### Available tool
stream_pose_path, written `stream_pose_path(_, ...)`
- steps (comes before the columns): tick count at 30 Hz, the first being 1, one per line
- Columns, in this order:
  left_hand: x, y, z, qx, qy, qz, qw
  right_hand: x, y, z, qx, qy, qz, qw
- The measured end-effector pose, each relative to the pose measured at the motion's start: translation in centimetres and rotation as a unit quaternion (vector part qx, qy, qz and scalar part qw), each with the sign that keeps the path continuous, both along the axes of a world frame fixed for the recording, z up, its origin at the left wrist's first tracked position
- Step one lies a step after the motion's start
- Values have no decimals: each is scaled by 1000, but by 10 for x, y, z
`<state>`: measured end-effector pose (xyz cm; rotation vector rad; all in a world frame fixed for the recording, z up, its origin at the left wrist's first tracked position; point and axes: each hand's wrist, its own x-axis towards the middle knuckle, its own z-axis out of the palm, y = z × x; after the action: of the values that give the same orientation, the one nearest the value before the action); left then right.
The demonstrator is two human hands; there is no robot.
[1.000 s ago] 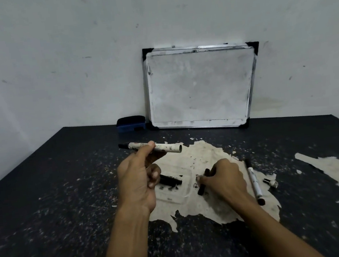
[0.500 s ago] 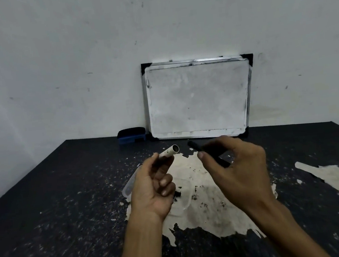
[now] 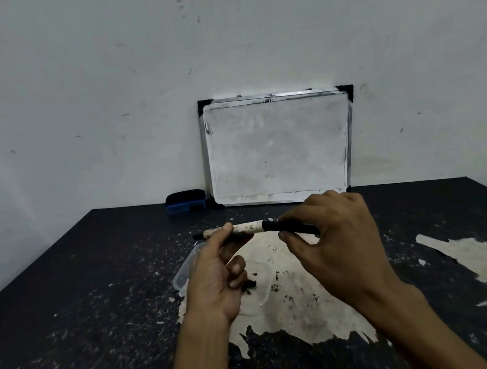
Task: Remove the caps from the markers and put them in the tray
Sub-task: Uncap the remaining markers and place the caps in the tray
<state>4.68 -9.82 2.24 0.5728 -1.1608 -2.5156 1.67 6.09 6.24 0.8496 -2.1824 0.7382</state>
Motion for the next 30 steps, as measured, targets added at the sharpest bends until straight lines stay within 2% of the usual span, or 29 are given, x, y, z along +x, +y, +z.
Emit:
stream_pose_path(3, -2, 4, -1, -51, -12, 12, 999, -1, 0, 9, 61, -5, 0, 998)
stream_pose_path(5, -2, 11, 1, -25, -7, -12, 1000, -4, -2, 15, 71, -7, 18, 997)
stream_pose_path(9, -5, 17, 1, 167, 4, -93, 982, -6, -2, 25, 26, -25, 66, 997)
stream_pose_path(12, -10, 21, -2, 327, 17, -132, 936, -5, 3, 24, -37, -20, 80, 996)
stream_pose_path(15, -15, 27, 1, 403, 17, -144, 904, -6, 9, 18, -85, -16, 78, 993)
stream_pose_path(30, -22, 54, 13, 301, -28, -131, 944, -16, 10, -5, -29, 23, 28, 999)
